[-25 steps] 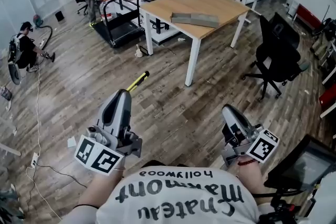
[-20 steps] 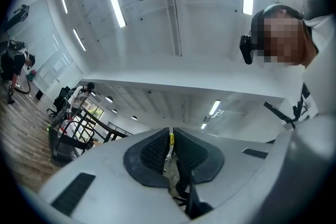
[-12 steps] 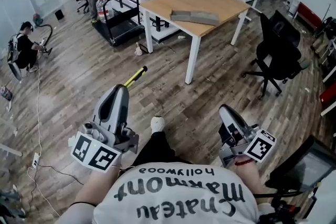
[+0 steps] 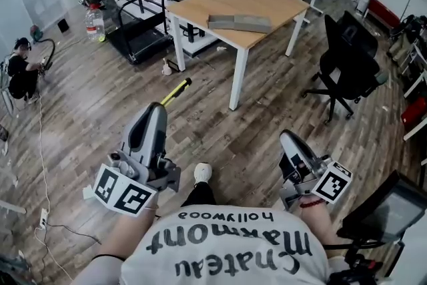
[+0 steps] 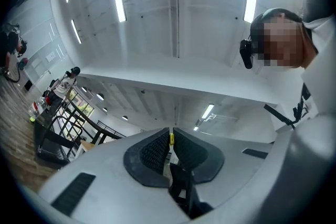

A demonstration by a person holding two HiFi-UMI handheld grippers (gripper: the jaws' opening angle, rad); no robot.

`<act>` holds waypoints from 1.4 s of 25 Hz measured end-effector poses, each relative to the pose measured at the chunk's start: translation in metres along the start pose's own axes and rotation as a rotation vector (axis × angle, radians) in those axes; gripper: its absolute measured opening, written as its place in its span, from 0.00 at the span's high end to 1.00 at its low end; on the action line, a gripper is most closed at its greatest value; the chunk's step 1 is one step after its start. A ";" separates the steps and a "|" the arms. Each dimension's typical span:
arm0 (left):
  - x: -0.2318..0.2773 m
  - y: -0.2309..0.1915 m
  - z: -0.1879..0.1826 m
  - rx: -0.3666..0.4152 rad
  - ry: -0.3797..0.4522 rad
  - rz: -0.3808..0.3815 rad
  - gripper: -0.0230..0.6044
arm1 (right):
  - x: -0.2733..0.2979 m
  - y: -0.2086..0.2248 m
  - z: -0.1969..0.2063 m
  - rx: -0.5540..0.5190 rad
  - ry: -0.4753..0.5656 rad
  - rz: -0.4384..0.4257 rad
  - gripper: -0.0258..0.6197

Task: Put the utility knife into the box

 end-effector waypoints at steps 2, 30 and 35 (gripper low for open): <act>0.007 -0.012 0.000 -0.008 -0.003 -0.003 0.92 | 0.011 0.002 -0.003 -0.028 -0.017 -0.005 0.88; 0.092 -0.146 -0.009 -0.022 0.014 -0.104 0.92 | 0.154 0.092 -0.021 -0.016 -0.133 0.043 0.88; 0.107 -0.168 -0.008 -0.039 0.004 -0.109 0.92 | 0.174 0.107 -0.016 0.001 -0.171 0.077 0.88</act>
Point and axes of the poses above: the fingertips, and each gripper's own axes: x forward along the fingers, y to its right, z out of its underside, the point moved 8 cm from there along -x, backward along the fingers, and after that the axes turned 10 degrees about -x, right-handed, at the moved point
